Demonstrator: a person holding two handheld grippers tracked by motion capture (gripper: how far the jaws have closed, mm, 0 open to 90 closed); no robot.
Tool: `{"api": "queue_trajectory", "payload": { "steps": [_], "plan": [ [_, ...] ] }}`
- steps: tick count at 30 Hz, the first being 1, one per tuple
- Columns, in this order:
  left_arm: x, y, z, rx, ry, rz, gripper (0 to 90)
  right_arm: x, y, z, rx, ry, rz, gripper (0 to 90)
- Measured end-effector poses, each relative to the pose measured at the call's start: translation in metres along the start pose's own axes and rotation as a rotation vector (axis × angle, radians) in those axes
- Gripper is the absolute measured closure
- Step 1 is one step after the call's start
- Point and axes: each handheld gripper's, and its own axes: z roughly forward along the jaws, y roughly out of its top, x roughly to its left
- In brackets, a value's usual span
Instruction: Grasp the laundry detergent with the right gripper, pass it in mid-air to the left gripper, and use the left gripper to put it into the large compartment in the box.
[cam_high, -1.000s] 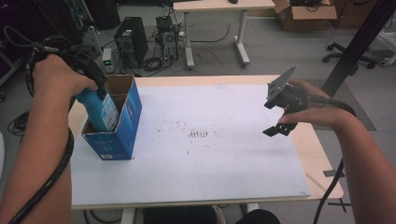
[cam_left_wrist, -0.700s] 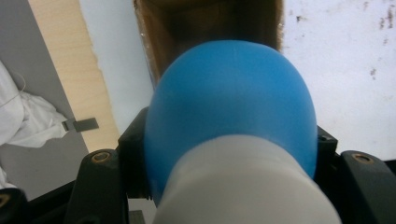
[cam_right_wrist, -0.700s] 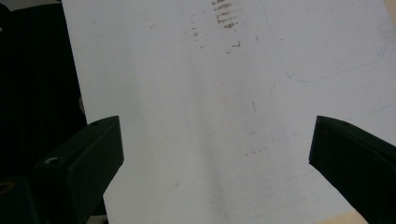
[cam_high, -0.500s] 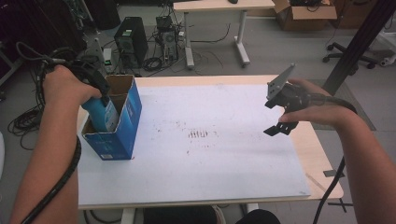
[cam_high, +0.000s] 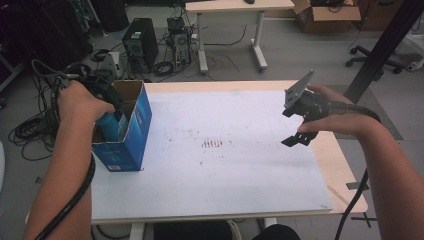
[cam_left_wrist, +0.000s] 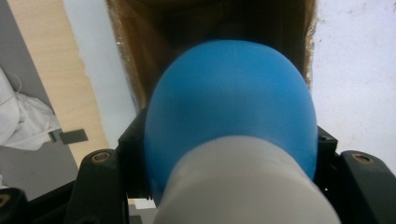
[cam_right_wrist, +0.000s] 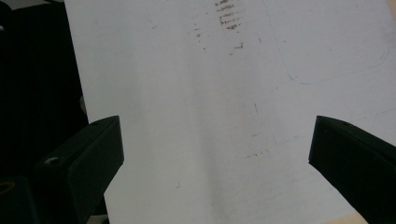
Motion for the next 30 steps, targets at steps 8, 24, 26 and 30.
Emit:
{"api": "queue_trajectory", "payload": {
  "steps": [8, 24, 26, 30],
  "plan": [
    [-0.001, 0.000, 0.012, -0.005, 0.011, -0.001, 38.1, 0.001, -0.001, -0.002, -0.005, 0.000, -0.001, 3.0],
    [0.000, 0.001, 0.037, 0.001, 0.025, 0.005, 38.1, 0.001, -0.001, -0.003, 0.015, 0.001, -0.016, 3.0],
    [-0.001, 0.001, 0.039, 0.007, 0.021, 0.009, 38.1, 0.002, -0.001, -0.002, 0.017, 0.003, -0.011, 3.0],
    [-0.002, 0.001, 0.045, 0.006, 0.009, 0.012, 38.1, 0.002, -0.002, 0.000, 0.006, 0.005, -0.013, 3.0]
  ]
}}
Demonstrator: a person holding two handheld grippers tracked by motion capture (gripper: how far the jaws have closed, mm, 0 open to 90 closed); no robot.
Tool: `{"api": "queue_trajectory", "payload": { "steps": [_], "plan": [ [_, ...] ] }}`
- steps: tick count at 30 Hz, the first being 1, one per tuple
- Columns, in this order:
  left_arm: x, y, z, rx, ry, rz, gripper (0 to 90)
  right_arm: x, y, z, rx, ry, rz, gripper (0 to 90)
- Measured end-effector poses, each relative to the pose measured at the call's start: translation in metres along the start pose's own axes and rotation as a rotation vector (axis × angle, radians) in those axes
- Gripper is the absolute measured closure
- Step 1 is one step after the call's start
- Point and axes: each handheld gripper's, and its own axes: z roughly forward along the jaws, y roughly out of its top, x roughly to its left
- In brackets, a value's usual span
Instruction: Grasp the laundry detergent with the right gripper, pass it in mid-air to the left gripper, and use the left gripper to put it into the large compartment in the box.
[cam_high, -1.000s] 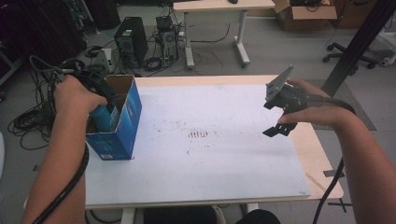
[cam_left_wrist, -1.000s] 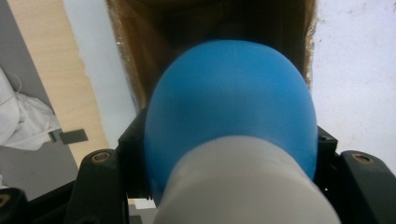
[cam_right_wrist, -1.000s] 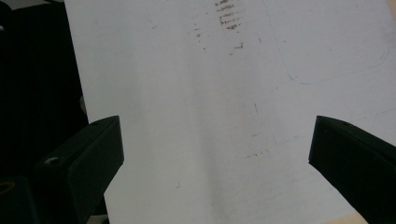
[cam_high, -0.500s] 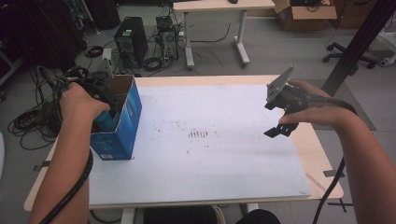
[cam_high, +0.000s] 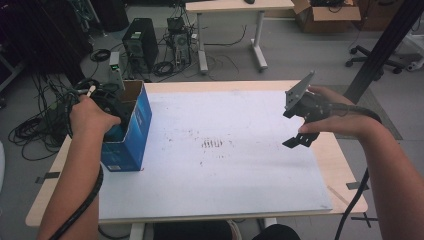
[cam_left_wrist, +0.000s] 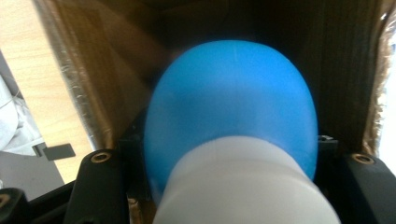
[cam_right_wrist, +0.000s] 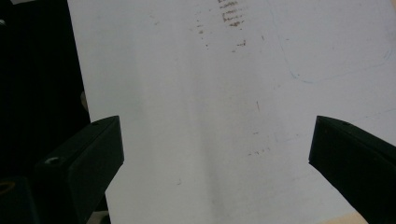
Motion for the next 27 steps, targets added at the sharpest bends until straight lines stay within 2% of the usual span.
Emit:
{"api": "queue_trajectory", "payload": {
  "steps": [9, 27],
  "plan": [
    [0.0027, -0.0017, 0.0054, 0.003, -0.001, -0.010, 38.1, 0.0001, -0.0006, 0.0005, 0.005, 0.002, 0.003, 3.0],
    [0.0039, -0.0024, 0.0068, -0.001, -0.002, 0.001, 37.9, 0.0022, -0.0044, -0.0052, 0.007, -0.004, 0.012, 3.0]
  ]
}}
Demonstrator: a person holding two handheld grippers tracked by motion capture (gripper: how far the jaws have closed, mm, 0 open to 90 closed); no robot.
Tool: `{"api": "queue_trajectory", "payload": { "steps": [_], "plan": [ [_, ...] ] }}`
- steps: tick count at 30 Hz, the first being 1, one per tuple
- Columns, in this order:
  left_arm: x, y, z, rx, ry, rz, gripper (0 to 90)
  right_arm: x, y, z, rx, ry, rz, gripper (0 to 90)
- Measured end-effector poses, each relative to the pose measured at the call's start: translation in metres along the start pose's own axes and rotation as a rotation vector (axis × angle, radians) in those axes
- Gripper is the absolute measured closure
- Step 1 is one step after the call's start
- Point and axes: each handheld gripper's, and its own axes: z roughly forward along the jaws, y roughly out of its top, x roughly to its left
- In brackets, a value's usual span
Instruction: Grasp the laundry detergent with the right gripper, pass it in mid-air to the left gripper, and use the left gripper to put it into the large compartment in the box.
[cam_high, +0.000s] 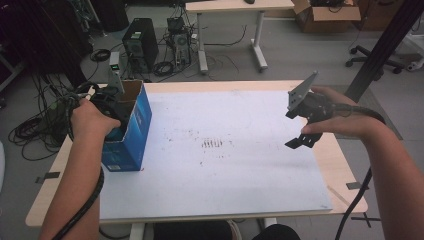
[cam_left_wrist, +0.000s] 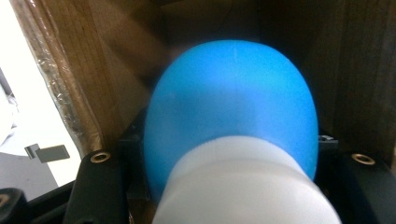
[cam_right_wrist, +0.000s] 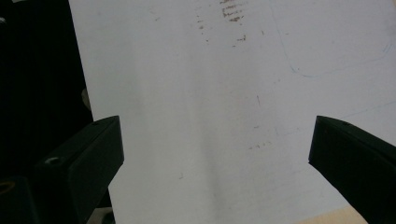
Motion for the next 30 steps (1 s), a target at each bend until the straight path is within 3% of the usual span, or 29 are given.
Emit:
{"api": "queue_trajectory", "payload": {
  "steps": [18, 30],
  "plan": [
    [0.002, -0.001, 0.002, 0.001, -0.015, -0.016, 35.6, 0.001, -0.006, -0.001, -0.021, 0.006, 0.015, 3.0],
    [-0.004, -0.001, -0.004, -0.018, 0.008, 0.013, 30.1, 0.000, -0.012, -0.002, -0.024, 0.000, 0.031, 3.0]
  ]
}}
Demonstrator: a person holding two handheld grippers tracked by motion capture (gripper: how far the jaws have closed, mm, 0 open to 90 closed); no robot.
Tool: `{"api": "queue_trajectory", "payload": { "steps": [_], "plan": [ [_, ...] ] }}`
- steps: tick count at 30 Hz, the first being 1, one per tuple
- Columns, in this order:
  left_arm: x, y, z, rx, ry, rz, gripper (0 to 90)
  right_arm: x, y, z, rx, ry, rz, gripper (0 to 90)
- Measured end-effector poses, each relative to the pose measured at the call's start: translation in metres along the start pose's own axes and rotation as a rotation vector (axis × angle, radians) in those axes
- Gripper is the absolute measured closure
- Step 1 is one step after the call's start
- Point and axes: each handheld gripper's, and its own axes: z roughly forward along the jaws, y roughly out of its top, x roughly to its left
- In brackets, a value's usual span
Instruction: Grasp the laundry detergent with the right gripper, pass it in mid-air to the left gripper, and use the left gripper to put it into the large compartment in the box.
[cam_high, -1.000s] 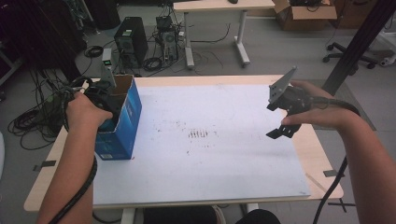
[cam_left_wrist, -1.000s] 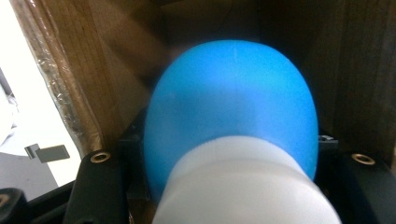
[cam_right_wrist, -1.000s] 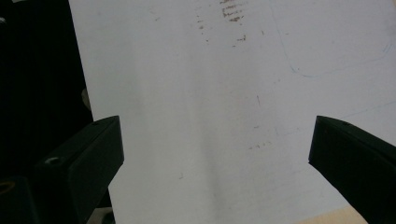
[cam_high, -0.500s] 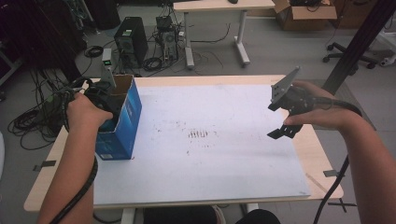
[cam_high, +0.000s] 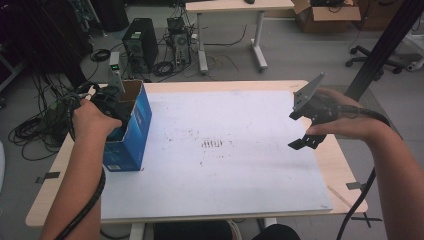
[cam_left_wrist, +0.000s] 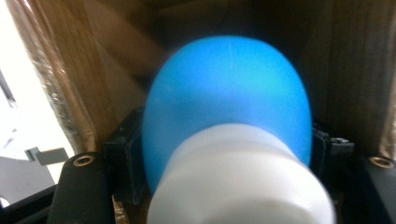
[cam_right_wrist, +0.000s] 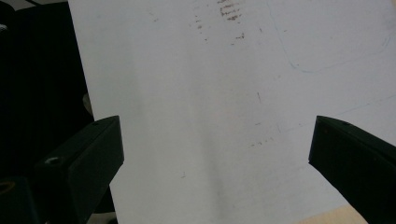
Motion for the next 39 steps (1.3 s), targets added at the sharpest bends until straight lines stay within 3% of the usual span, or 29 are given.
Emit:
{"api": "queue_trajectory", "payload": {
  "steps": [14, 22, 39],
  "plan": [
    [-0.002, -0.002, -0.012, -0.005, 0.004, -0.005, 27.3, -0.001, -0.004, -0.002, -0.011, -0.003, 0.003, 3.0],
    [-0.004, -0.004, -0.028, -0.016, 0.013, 0.000, 24.6, -0.003, -0.005, -0.002, -0.015, -0.002, 0.003, 3.0],
    [-0.024, -0.010, -0.074, -0.062, 0.056, 0.097, 12.1, -0.003, -0.009, -0.005, -0.017, -0.003, 0.011, 3.0]
  ]
}}
